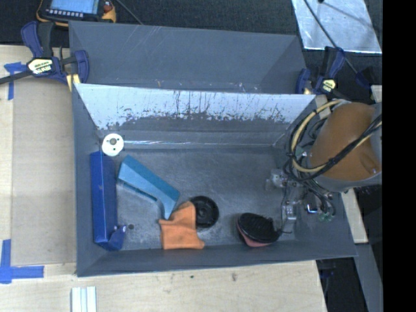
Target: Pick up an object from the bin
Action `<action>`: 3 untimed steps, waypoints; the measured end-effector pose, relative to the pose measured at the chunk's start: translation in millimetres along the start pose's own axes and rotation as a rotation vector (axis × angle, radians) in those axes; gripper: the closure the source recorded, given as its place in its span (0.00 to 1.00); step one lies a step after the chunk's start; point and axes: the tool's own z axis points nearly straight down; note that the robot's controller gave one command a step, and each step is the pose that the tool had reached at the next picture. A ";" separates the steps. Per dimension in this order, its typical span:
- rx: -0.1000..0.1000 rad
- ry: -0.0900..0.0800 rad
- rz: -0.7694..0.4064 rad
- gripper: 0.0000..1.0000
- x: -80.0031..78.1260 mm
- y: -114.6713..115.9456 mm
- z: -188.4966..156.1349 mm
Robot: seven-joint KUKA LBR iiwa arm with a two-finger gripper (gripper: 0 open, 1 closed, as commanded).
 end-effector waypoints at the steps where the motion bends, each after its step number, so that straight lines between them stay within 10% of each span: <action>1: 0.002 -0.002 0.045 0.00 -1.0 32.8 14.7; 3: 0.002 -0.008 -0.069 0.00 3.6 62.7 21.1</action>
Offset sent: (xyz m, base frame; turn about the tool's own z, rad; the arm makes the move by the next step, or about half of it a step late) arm -0.0159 0.0365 -0.0248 0.0948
